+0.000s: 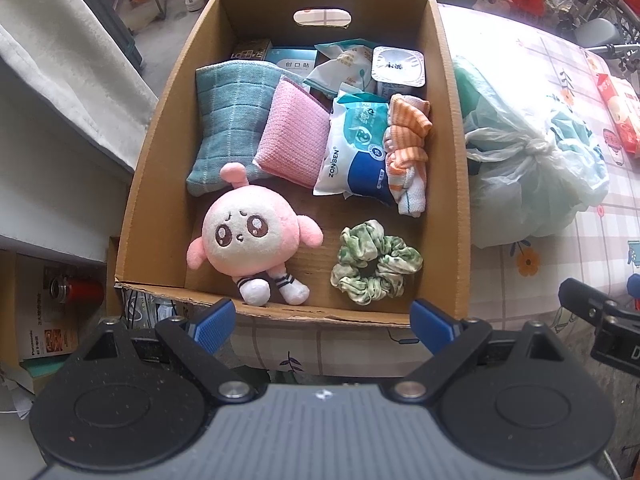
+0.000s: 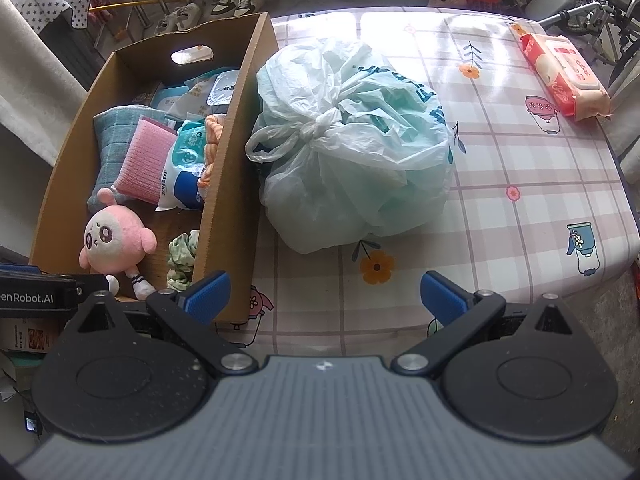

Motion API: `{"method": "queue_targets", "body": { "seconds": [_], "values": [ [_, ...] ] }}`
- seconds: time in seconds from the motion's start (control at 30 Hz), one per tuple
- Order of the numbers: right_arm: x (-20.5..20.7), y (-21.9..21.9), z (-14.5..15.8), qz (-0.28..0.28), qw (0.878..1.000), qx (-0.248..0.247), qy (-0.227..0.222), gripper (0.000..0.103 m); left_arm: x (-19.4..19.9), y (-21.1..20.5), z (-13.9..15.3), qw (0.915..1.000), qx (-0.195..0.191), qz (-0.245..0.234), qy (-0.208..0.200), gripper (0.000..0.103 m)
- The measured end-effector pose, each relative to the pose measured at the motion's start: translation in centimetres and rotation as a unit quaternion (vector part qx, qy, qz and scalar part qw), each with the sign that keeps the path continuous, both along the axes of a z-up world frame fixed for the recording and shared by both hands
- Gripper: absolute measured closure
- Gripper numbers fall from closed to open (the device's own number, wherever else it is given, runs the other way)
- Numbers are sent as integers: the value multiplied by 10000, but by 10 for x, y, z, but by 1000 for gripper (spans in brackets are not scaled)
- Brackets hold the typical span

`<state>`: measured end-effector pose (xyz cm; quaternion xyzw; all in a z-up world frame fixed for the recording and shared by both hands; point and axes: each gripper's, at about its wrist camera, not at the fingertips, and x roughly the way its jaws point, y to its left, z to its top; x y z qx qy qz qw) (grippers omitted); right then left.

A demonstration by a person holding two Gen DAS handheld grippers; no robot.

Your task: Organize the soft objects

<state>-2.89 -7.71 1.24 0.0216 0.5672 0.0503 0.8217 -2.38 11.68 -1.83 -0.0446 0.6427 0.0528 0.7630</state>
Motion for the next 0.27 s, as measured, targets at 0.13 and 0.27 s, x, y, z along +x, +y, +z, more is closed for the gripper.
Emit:
{"method": "queue_targets", "body": {
  "seconds": [0.13, 0.27],
  "values": [
    [0, 0, 0, -13, 10000, -1, -6, 1, 0, 0, -1, 10000, -2, -5, 10, 8],
    [1, -1, -1, -29, 10000, 6, 2, 1, -2, 0, -1, 10000, 2, -8, 21, 8]
  ]
}}
